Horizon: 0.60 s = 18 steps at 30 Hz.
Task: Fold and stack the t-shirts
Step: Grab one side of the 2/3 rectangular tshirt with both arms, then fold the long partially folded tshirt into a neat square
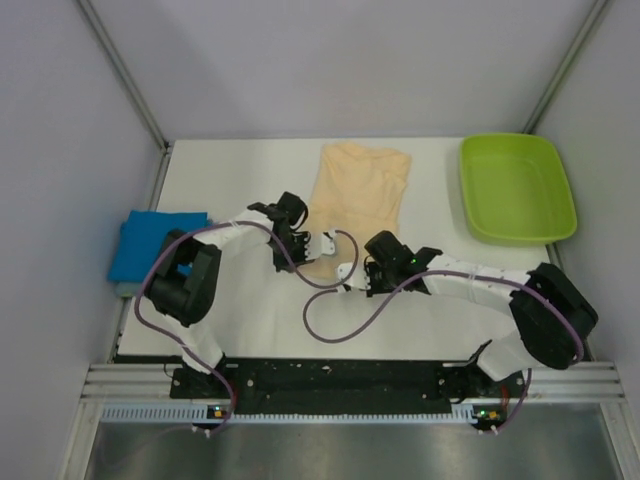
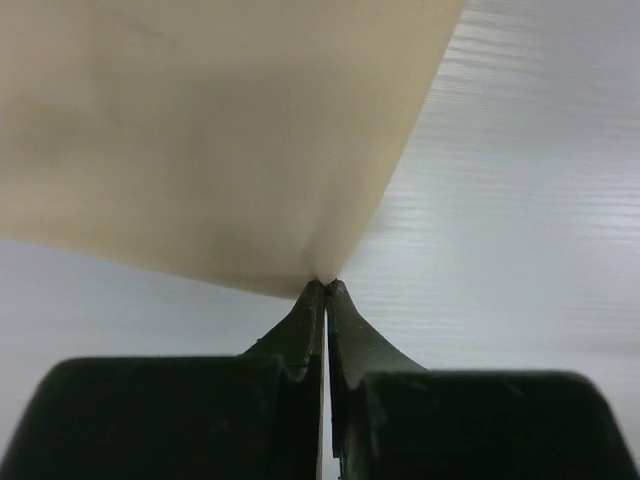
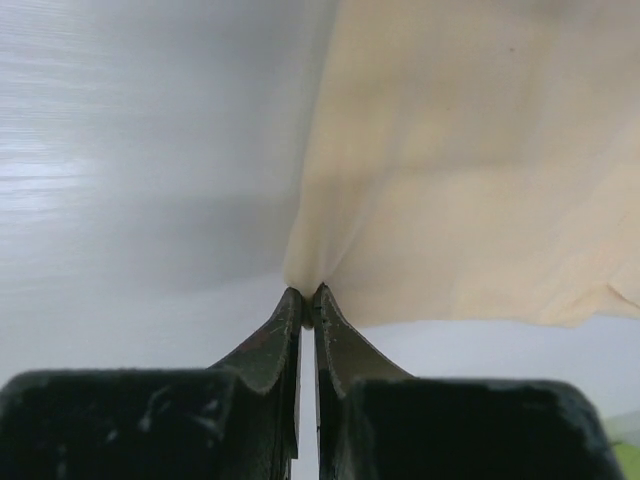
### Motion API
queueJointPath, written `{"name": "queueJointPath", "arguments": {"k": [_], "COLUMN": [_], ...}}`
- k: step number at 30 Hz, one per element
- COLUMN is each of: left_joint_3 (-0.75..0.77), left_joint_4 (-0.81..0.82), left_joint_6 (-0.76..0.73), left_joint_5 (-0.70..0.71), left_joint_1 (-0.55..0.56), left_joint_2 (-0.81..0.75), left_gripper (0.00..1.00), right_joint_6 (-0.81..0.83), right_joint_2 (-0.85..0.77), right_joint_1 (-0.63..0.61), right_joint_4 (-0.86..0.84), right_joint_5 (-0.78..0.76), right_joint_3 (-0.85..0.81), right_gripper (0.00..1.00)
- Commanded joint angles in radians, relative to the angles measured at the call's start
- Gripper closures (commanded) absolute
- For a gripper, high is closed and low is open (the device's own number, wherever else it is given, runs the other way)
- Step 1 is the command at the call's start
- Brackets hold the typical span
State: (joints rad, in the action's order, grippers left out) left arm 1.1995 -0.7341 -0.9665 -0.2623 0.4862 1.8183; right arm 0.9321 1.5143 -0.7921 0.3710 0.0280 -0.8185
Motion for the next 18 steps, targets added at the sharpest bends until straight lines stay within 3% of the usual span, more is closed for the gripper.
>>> {"name": "queueJointPath", "arguments": {"k": [1, 10, 15, 18], "left_joint_3": [-0.106, -0.176, -0.068, 0.012], "left_joint_4": [-0.126, -0.382, -0.487, -0.447], "left_joint_6": [0.060, 0.083, 0.126, 0.201], "left_joint_5": [-0.058, -0.182, -0.233, -0.184], "left_joint_1": [0.037, 0.058, 0.065, 0.065], "left_joint_2": [-0.141, -0.450, -0.567, -0.557], "left_gripper": [1.00, 1.00, 1.00, 1.00], "right_joint_6": [-0.093, -0.232, -0.315, -0.312], "right_joint_2": [-0.167, -0.478, -0.571, -0.569], "right_joint_1": [-0.068, -0.167, -0.170, -0.121], "right_joint_4": [0.150, 0.452, 0.514, 0.491], "right_joint_5": [0.041, 0.148, 0.211, 0.231], "right_joint_3": [0.022, -0.019, -0.123, -0.166], "right_gripper": [1.00, 1.00, 1.00, 1.00]}}
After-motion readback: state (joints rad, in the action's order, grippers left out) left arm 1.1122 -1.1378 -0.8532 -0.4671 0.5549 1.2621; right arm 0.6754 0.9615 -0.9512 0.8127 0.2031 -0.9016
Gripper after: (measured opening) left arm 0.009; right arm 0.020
